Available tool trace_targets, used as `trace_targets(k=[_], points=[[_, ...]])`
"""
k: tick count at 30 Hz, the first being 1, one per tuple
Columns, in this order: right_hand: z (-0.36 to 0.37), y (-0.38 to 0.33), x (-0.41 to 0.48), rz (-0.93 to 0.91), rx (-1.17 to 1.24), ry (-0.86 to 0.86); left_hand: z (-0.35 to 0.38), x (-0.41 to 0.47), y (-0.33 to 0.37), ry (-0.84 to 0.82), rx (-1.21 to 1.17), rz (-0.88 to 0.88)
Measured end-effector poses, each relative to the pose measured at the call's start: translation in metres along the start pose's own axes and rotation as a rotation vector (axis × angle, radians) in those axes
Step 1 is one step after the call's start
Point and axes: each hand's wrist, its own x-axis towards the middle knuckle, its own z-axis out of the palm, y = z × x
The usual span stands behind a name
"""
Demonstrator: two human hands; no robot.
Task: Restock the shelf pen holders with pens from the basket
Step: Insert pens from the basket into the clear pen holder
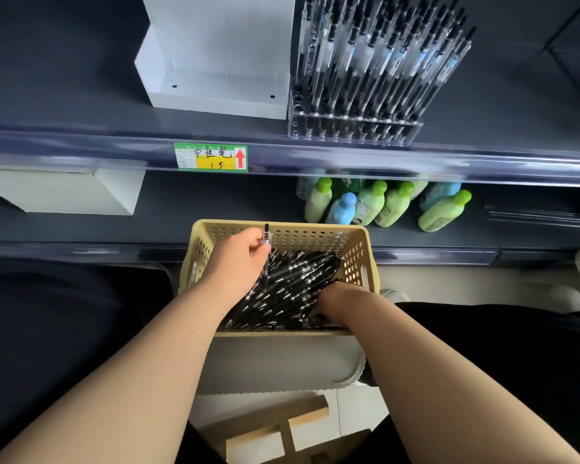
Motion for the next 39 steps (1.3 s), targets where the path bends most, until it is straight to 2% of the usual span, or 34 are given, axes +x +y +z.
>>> trace_targets(k=[5, 9, 13, 18, 20, 27, 33, 36, 39], points=[[0.000, -0.004, -0.003, 0.011, -0.052, -0.084, -0.003, -0.005, -0.001, 0.013, -0.017, 0.007], [0.010, -0.005, 0.001, -0.009, 0.010, -0.108, -0.006, -0.008, -0.003, 0.035, -0.053, -0.010], [0.001, -0.008, -0.021, -0.024, 0.061, -0.048, -0.012, -0.014, 0.001, 0.064, -0.074, -0.003], [-0.036, -0.008, -0.069, -0.100, 0.275, 0.091, -0.020, -0.026, 0.009, 0.132, -0.158, 0.020], [-0.053, -0.007, -0.087, -0.104, 0.402, 0.206, -0.025, -0.029, 0.016, 0.164, -0.219, 0.047], [-0.128, 0.013, -0.162, -0.096, 0.743, 0.799, -0.072, -0.020, 0.068, 0.330, -0.372, 0.241], [-0.196, 0.038, -0.210, -0.120, 0.814, 1.396, -0.130, 0.007, 0.120, 0.513, -0.417, 0.392], [-0.224, 0.046, -0.214, -0.172, 0.885, 1.592, -0.144, 0.025, 0.141, 0.580, -0.476, 0.459], [-0.239, 0.049, -0.207, -0.216, 0.944, 1.702, -0.142, 0.038, 0.149, 0.601, -0.505, 0.506]])
